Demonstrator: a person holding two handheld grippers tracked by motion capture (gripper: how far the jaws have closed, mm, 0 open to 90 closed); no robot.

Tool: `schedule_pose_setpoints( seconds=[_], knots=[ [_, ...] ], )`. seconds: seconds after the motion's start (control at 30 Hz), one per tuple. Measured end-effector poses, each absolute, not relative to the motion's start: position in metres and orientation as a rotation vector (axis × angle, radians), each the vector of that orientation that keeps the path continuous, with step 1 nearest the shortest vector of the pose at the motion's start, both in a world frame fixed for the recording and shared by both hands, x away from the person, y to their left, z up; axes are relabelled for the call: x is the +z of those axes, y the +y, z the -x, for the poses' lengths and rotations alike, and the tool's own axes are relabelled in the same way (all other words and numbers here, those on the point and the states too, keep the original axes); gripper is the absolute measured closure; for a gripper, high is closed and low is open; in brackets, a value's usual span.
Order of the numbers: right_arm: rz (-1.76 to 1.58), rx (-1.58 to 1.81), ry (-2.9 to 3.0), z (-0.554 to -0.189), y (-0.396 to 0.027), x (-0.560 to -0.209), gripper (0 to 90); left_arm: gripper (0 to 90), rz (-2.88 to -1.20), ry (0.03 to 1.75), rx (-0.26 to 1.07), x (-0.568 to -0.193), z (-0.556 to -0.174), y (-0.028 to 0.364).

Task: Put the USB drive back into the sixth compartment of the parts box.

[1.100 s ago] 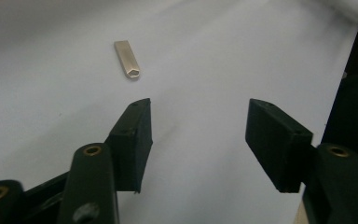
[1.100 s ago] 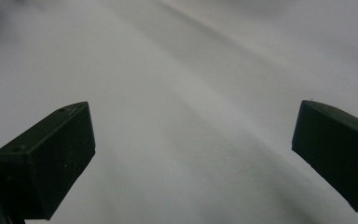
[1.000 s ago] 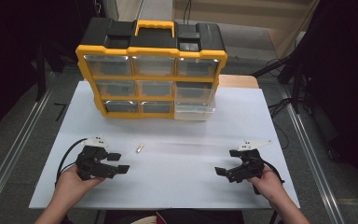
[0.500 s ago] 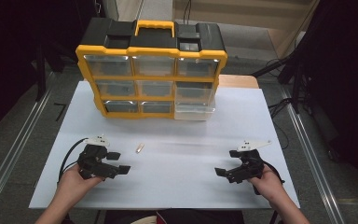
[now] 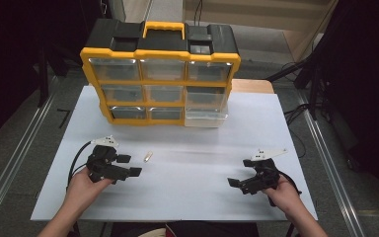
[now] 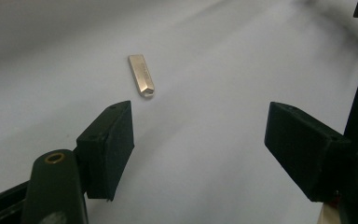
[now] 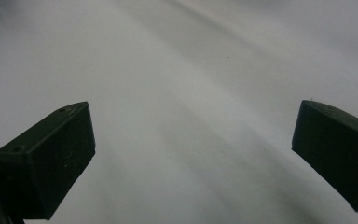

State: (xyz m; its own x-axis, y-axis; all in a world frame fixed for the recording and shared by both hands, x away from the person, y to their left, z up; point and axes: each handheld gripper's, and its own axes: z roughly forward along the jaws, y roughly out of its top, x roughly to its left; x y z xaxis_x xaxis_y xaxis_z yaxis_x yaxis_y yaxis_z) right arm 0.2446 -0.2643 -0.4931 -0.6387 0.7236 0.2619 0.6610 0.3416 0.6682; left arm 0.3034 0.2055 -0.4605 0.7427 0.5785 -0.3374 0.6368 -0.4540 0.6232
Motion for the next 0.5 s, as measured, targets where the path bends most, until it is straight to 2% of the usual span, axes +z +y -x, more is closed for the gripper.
schedule_pose_setpoints(
  seconds=[0.5],
  knots=[
    [-1.294,1.190,2.504,-0.244,-0.265,-0.493,0.0,22.9,-2.199,0.906,-0.041,-0.453,-0.322,0.190]
  ],
)
